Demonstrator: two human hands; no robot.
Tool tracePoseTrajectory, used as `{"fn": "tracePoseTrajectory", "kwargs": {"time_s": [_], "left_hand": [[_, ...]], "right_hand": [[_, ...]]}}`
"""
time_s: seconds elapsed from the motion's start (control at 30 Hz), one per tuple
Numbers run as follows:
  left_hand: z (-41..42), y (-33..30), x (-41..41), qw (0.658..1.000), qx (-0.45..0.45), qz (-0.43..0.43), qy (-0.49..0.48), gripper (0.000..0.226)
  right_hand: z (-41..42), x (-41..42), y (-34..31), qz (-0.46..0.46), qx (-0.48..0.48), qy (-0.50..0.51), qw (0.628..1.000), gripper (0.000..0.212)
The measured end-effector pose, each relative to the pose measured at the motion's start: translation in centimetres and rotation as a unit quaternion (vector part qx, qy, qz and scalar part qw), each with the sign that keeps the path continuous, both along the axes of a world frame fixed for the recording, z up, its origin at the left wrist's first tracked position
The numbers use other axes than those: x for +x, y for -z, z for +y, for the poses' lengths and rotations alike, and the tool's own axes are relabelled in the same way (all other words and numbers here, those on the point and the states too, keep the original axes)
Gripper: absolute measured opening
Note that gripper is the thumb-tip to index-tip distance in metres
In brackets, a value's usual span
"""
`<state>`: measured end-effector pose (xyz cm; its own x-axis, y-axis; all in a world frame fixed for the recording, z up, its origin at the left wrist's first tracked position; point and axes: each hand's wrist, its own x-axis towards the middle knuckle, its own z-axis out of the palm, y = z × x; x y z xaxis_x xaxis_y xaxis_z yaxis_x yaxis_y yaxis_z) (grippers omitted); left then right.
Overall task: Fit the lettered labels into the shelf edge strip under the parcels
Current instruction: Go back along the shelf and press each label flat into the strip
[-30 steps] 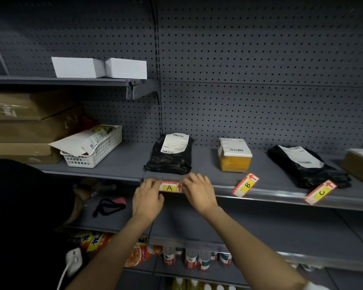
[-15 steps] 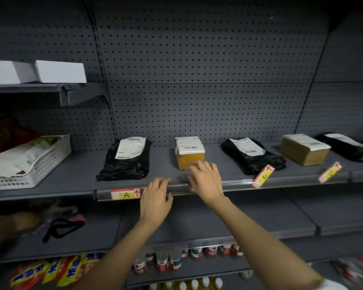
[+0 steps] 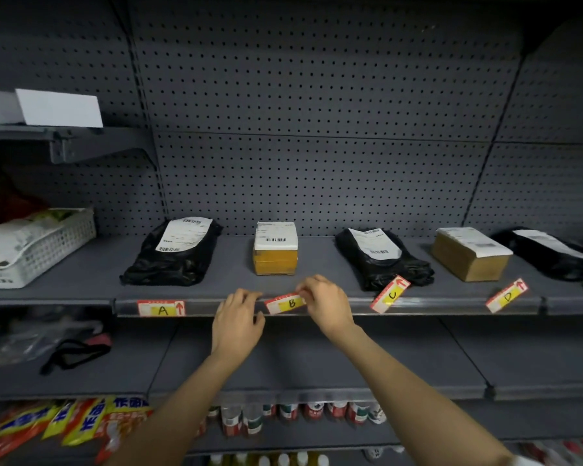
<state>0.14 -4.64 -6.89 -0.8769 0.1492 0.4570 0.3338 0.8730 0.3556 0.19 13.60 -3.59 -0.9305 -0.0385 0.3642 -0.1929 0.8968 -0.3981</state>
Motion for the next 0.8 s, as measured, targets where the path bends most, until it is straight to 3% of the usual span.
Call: {"fn": "tracePoseTrajectory", "kwargs": {"time_s": [0.2, 0.5, 0.8], "left_hand": [[-1.4, -0.3, 0.2, 1.000, -0.018, -0.008, -0.016, 0.037], [-1.7, 0.3, 0.3, 0.999, -0.043, -0.001, 0.023, 0.038], [-1.1, 0.5, 0.6, 0.999, -0.048, 0.016, 0.004, 0.038]], "right_hand": [[-2.3, -0.1, 1.2, -0.012, -0.009, -0.027, 1.000, 0.015], [-1.4, 0.4, 2.8, 0.084, 0.046, -0.016, 0.995, 0.018], [-1.1, 1.8, 3.3, 0.064, 0.069, -0.011, 0.995, 0.038]]}}
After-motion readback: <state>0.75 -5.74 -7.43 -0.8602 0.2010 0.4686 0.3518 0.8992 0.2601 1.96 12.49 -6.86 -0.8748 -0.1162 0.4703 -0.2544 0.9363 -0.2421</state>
